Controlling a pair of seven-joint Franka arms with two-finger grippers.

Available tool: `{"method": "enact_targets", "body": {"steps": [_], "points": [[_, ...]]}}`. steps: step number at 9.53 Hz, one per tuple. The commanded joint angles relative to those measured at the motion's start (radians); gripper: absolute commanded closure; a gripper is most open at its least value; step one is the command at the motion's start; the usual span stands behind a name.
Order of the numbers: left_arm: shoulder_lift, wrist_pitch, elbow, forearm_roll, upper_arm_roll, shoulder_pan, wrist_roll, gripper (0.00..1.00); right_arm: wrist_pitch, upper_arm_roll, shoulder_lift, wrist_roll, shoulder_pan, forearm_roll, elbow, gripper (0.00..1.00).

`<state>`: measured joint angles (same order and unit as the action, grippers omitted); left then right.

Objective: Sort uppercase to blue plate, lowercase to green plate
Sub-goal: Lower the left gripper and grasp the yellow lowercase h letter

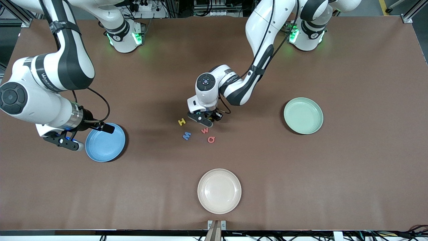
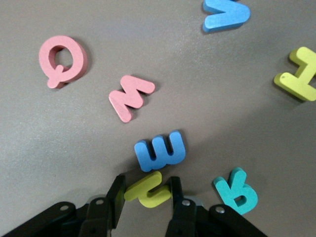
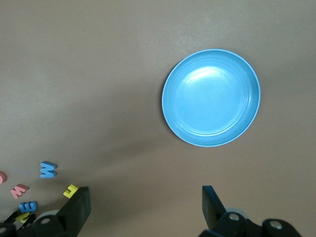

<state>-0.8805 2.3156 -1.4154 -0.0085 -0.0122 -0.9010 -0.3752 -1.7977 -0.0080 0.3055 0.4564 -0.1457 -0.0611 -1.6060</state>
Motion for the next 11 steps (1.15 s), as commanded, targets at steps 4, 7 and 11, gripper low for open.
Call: {"method": "enact_targets", "body": {"steps": [4,7,11], "points": [[-0.005,0.005,-0.019,0.002,0.001,-0.007,-0.018,0.72,0.012,0.007,0.009,-0.002,0.011,-0.019,0.026,0.0],[0.044,-0.094,-0.025,-0.005,0.003,0.025,-0.001,0.84,0.012,0.007,0.007,-0.001,0.009,-0.019,0.028,0.0],[0.112,-0.206,-0.034,-0.004,-0.003,0.089,0.128,0.85,0.012,0.007,0.009,0.007,-0.003,-0.019,0.035,0.0]]}}
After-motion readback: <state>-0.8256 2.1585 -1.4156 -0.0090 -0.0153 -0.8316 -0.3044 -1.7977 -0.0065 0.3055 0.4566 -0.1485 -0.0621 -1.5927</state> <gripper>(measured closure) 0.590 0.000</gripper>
